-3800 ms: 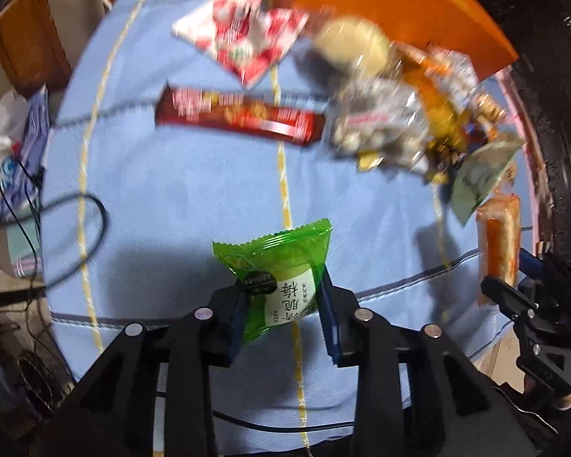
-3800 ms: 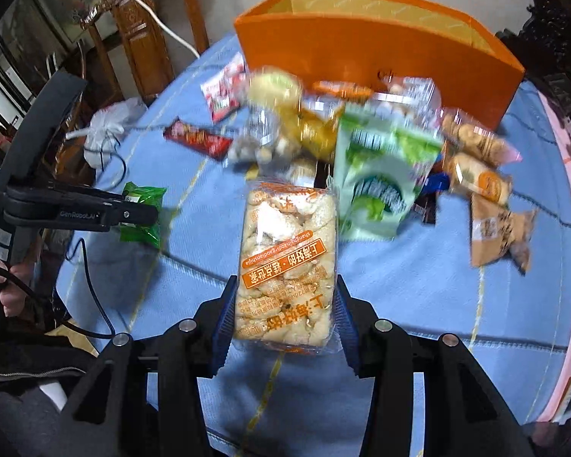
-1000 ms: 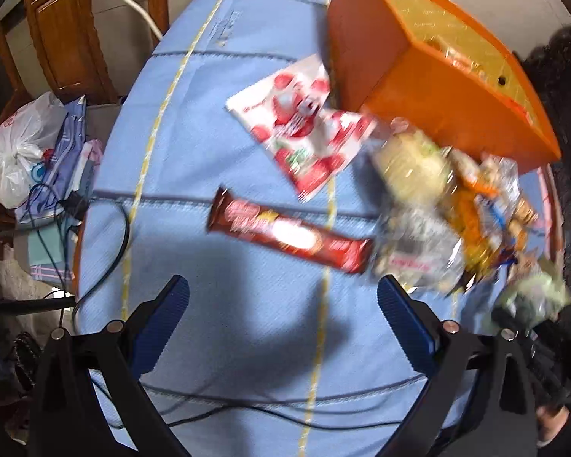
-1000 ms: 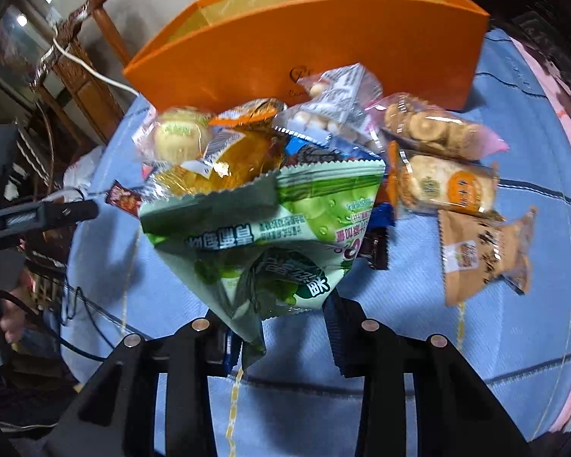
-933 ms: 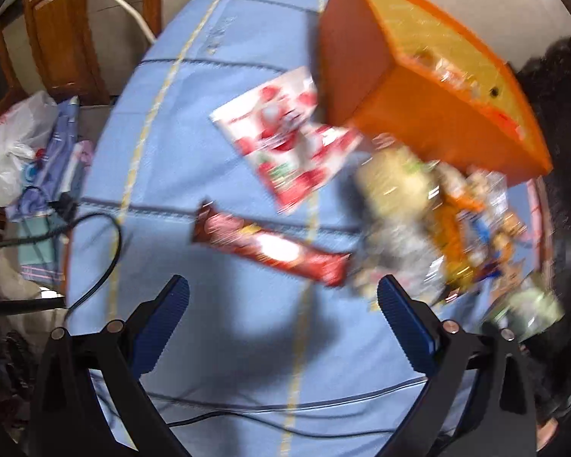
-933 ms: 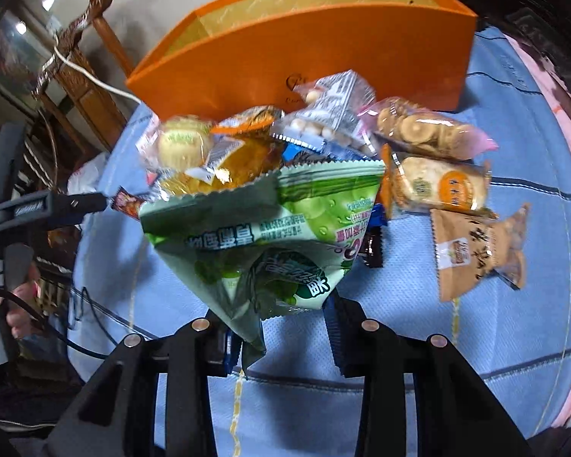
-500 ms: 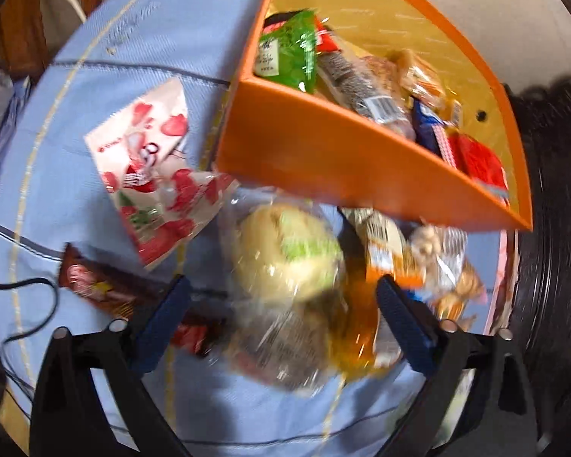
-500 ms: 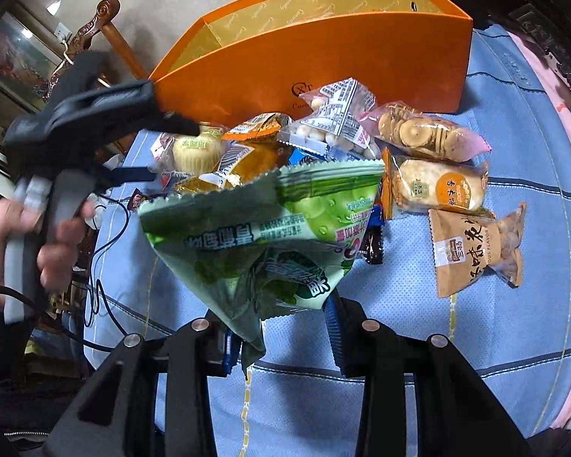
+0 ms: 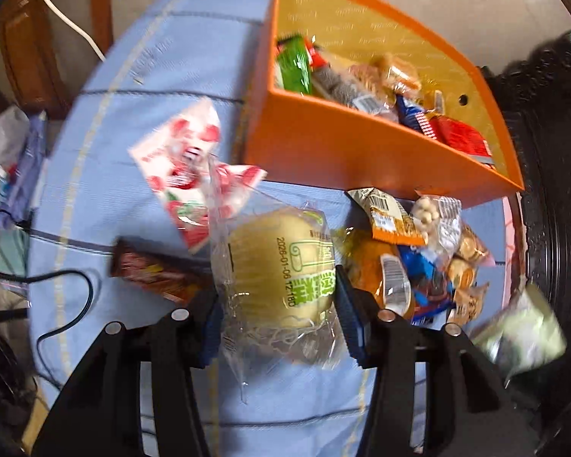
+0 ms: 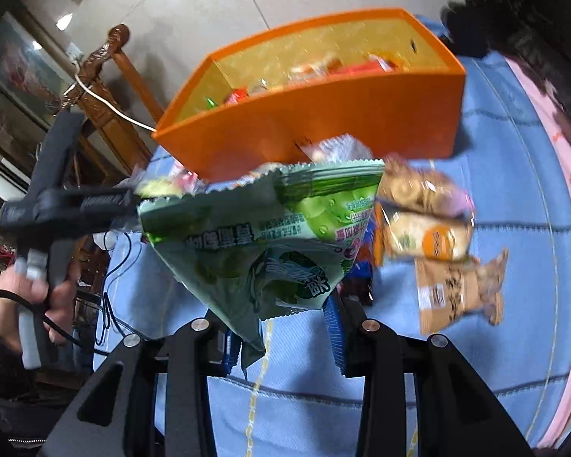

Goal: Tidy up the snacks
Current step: 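Carry both bags over the orange box and open both tools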

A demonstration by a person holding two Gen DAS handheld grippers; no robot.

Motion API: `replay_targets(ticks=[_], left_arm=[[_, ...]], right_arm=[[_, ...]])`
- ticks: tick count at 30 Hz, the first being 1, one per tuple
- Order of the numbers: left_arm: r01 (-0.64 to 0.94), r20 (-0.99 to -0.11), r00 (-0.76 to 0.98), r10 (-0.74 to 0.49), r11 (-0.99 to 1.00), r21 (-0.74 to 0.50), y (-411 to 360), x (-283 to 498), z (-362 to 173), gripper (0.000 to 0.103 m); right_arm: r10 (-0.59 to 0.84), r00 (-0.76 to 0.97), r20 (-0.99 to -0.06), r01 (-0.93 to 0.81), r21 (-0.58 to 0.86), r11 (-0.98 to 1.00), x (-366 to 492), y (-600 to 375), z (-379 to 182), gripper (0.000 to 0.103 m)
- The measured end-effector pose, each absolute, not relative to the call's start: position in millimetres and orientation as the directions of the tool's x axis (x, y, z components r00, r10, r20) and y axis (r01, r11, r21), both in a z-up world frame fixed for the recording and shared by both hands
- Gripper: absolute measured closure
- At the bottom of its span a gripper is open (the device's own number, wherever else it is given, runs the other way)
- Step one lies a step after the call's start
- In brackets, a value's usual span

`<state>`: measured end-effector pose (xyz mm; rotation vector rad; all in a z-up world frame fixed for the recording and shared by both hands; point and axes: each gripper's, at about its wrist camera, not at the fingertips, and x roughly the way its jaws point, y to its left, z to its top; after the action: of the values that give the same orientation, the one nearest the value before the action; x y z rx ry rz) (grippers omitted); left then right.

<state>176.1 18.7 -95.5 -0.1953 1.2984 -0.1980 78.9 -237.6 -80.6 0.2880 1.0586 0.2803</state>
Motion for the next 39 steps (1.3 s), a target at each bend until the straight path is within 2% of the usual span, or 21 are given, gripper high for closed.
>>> replay_targets(ticks=[9, 14, 20, 21, 22, 23, 24, 25, 28, 39], left_arm=[[0.094, -0.879, 0.405, -0.249, 0.968, -0.231, 32, 178, -30, 0.053], [0.162, -0.834, 0.469, -0.289, 0.957, -0.241, 9, 212, 5, 0.053], [0.223, -0.818, 0.459, -0.348, 0.936, -0.273, -34, 268, 15, 0.052], [0.225, -0.817, 0.451, -0.358, 0.932, -0.285, -40, 278, 13, 0.050], [0.224, -0.823, 0.440, -0.358, 0.932, -0.286, -47, 288, 10, 0.035], [0.217, -0.834, 0.431, -0.343, 0.937, -0.273, -52, 295, 7, 0.024], [0.199, -0.844, 0.433, -0.316, 0.947, -0.252, -55, 297, 4, 0.009], [0.178, -0.845, 0.450, -0.289, 0.956, -0.232, -56, 297, 4, 0.008], [0.206, -0.841, 0.443, -0.311, 0.948, -0.241, -53, 288, 1, 0.008], [0.190, -0.881, 0.389, -0.270, 0.959, -0.210, -22, 236, -26, 0.008]], right_arm=[[0.376, 0.540, -0.753, -0.160, 0.346, 0.924, 109, -228, -36, 0.065], [0.356, 0.606, -0.711, -0.154, 0.335, 0.930, 134, -243, -6, 0.065], [0.311, 0.654, -0.690, -0.111, 0.319, 0.941, 190, -259, 15, 0.062], [0.298, 0.661, -0.688, -0.102, 0.311, 0.945, 203, -261, 16, 0.060], [0.283, 0.669, -0.687, -0.087, 0.305, 0.948, 212, -263, 15, 0.055], [0.261, 0.679, -0.686, -0.060, 0.302, 0.951, 220, -266, 15, 0.035], [0.242, 0.683, -0.689, -0.034, 0.301, 0.953, 225, -268, 14, 0.029], [0.221, 0.685, -0.694, -0.004, 0.300, 0.954, 228, -269, 15, 0.027], [0.250, 0.680, -0.689, -0.039, 0.307, 0.951, 222, -266, 12, 0.027], [0.286, 0.583, -0.761, -0.013, 0.343, 0.939, 161, -266, -29, 0.027]])
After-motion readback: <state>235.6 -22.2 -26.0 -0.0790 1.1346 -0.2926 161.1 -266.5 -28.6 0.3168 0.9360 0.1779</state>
